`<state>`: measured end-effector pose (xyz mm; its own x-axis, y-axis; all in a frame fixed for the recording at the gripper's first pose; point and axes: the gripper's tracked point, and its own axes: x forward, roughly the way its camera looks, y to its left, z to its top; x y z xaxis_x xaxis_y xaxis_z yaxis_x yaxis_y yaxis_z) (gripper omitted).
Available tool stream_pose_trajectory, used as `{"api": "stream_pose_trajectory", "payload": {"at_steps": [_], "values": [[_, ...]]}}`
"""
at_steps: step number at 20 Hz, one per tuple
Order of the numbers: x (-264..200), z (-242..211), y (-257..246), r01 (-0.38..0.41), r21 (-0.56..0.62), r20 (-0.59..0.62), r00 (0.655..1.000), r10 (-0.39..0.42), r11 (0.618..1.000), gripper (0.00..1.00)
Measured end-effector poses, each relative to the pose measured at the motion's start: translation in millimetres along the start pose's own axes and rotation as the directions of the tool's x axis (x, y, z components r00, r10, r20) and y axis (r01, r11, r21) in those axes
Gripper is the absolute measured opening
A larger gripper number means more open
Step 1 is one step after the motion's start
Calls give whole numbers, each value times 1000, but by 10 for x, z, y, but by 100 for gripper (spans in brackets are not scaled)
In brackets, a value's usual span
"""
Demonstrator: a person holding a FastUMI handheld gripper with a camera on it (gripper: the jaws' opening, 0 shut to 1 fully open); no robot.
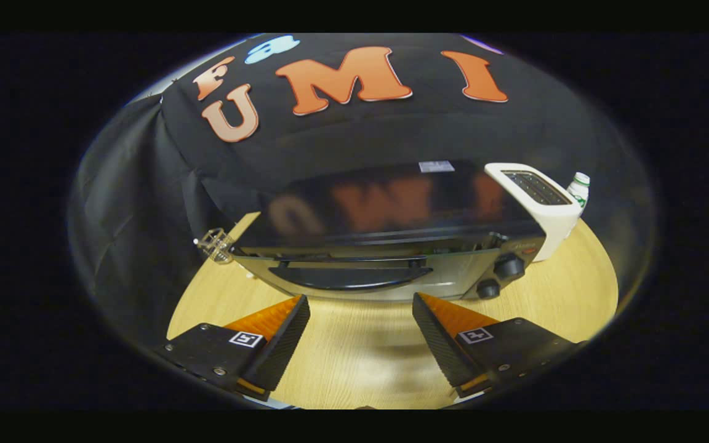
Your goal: Open the toaster oven, put the food inside, and close the toaster oven door.
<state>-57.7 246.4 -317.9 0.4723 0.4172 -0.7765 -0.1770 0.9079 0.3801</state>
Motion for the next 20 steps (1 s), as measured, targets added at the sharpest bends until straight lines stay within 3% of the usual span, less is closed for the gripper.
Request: {"api": "stream_pose_trajectory", "payload": {"at_steps": [3, 8, 15, 20], "values": [[-251, 237, 80, -28, 37, 41, 999, 27, 999, 99], [-851, 930, 169, -46, -29, 224, 973, 51, 999, 99], [-1716, 1747, 172, -15, -131, 474, 877, 76, 991, 99], [-2354, 2190, 116, 45, -185, 612, 787, 80, 982, 99]]}}
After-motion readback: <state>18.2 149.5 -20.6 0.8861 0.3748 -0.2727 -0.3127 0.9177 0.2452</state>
